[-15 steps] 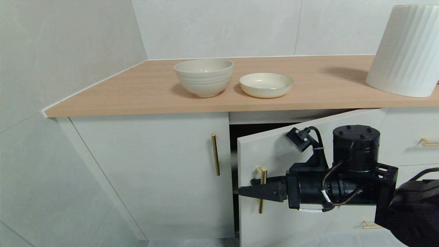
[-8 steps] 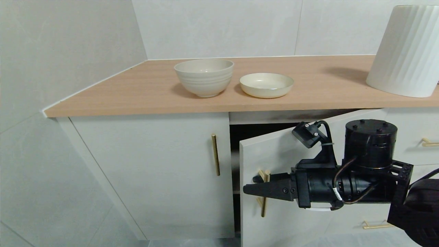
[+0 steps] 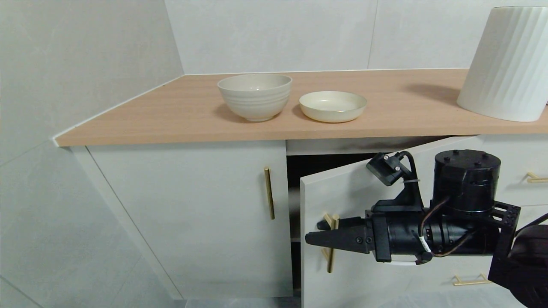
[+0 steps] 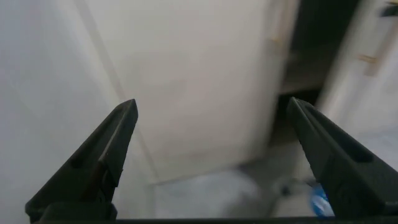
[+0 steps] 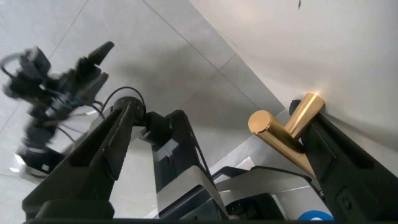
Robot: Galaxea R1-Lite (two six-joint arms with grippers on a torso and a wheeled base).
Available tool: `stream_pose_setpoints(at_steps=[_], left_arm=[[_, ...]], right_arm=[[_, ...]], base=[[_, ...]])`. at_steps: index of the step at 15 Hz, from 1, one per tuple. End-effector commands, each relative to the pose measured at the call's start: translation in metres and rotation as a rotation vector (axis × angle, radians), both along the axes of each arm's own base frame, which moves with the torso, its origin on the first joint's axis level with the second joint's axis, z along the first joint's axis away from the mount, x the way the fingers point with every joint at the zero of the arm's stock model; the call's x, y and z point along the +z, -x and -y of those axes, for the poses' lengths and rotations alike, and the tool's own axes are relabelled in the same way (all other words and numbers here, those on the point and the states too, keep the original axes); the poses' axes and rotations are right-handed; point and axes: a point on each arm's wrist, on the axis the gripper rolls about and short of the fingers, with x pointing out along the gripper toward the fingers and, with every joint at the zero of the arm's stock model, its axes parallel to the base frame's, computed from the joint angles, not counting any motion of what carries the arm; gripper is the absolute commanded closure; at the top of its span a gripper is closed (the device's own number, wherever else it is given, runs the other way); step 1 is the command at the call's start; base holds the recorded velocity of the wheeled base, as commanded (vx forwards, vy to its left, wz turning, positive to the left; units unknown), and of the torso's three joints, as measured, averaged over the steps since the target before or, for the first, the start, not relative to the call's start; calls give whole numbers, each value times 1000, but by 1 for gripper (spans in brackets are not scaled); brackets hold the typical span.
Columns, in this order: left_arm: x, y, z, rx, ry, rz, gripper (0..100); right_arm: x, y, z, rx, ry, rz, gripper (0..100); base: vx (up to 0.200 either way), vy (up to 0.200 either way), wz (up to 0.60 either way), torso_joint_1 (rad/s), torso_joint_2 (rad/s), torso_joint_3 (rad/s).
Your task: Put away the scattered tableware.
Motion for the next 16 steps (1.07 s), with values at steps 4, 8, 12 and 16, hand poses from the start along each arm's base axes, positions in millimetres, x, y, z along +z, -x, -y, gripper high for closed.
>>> stream_pose_setpoints(at_steps=[4,8,12,16], left_arm=[[64,-103,10,-291,52,-385,0],[33,-144,30,-426,52,-605,0],[23,-157,47,-464,183,-653,0],[19,-159,54,-495,193,-681,100]], right_arm=[[1,1,0,2,-3,4,0],[3,2,1,2,-7,9,0],[4,2,1,2,-9,12,0],[1,1,0,4,-2,3,0]], base=[[0,0,0,0,0,0],[0,0,0,0,0,0],[0,0,0,0,0,0],[0,0,0,0,0,0]])
